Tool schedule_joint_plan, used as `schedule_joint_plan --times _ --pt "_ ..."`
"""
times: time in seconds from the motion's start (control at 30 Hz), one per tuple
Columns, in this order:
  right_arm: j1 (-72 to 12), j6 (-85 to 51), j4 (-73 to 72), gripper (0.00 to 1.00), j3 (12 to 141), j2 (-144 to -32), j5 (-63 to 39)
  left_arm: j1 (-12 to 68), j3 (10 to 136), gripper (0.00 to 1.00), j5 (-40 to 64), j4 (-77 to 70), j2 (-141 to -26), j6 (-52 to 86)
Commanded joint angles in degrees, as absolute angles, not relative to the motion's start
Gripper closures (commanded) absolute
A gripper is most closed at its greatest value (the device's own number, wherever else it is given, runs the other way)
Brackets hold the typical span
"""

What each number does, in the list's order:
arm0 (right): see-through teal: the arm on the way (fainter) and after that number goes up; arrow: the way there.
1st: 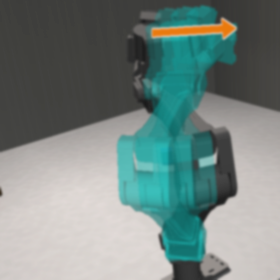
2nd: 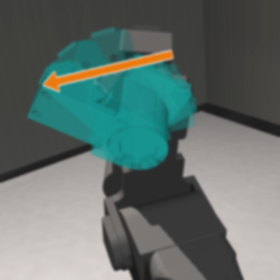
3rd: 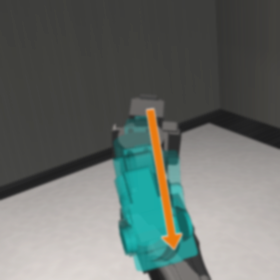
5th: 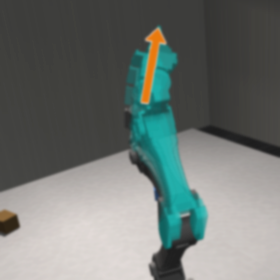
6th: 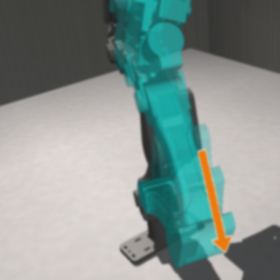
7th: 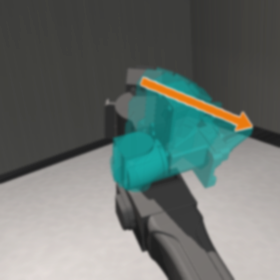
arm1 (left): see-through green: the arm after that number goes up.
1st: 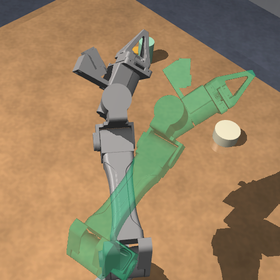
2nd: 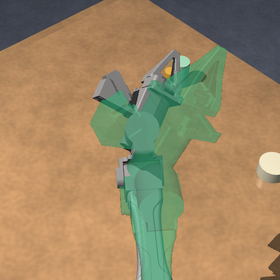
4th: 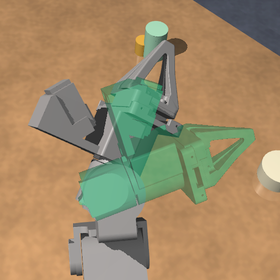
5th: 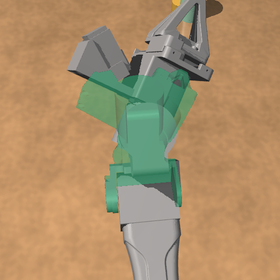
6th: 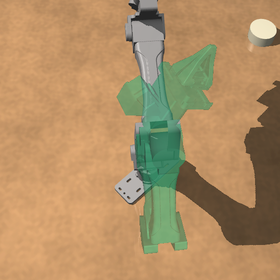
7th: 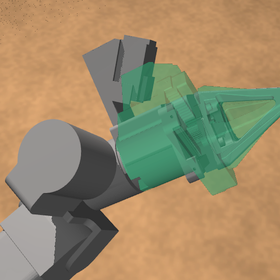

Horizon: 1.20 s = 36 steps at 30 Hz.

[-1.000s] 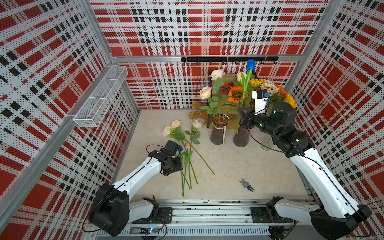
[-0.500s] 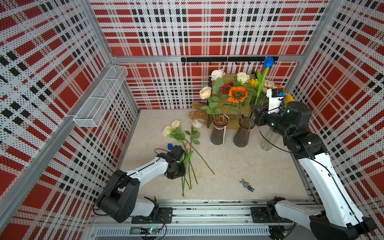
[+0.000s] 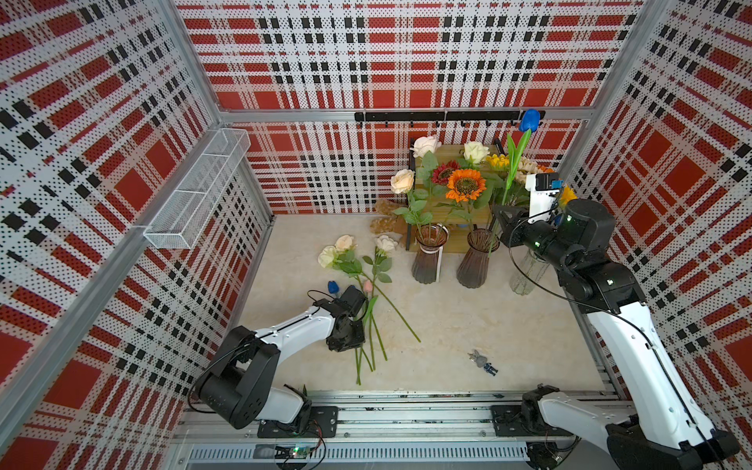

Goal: Arrange the flowers in different vases according to their variety
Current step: Pick up the flower at the center of the board.

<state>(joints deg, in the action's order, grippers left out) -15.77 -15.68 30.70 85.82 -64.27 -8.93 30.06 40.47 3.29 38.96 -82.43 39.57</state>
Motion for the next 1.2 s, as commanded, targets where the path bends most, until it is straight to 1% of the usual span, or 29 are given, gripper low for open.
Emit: schedule_joint_plan --times 0.0,0.1,0.23,0.3,0.43,0.53,0.67,0.83,1.0,1.17 --pt "-14.3 -15.1 31.7 1.00 86.6 -63.0 -8.7 31.1 40.4 0.77 2.0 39.2 -85.1 39.8" --pt "-12.9 -14.0 33.1 1.00 87.2 -62.7 -7.5 31.8 40.4 0.78 1.3 39.3 -86.5 40.0" --pt "-9.9 -12.0 34.1 1.00 86.8 -61.2 -2.4 33.6 41.2 0.78 -0.2 39.7 -88.8 40.3" --pt "-8.3 -10.7 34.3 1.00 86.2 -60.6 0.6 34.4 41.9 0.79 -1.0 39.8 -89.6 40.6" --pt "-3.9 -9.4 33.2 1.00 84.2 -59.0 3.1 34.9 43.7 0.94 -1.5 40.1 -89.0 40.8" --pt "-0.5 -8.9 33.1 1.00 83.1 -58.5 3.0 34.8 47.1 1.00 -2.2 41.7 -86.2 41.0" --pt "2.9 -8.4 33.1 1.00 81.3 -58.5 2.9 34.3 54.7 1.00 -3.2 46.0 -82.2 40.9" --pt "8.6 -8.9 29.0 1.00 76.6 -57.6 -0.2 32.1 67.3 1.00 -7.2 56.2 -80.5 38.6" --pt "11.6 -9.2 23.7 1.00 72.5 -58.4 -2.2 30.5 78.2 1.00 -14.0 64.2 -79.1 37.7" --pt "14.3 -10.0 12.3 1.00 64.2 -58.4 -1.7 31.4 86.7 1.00 -22.4 64.3 -74.7 38.7"
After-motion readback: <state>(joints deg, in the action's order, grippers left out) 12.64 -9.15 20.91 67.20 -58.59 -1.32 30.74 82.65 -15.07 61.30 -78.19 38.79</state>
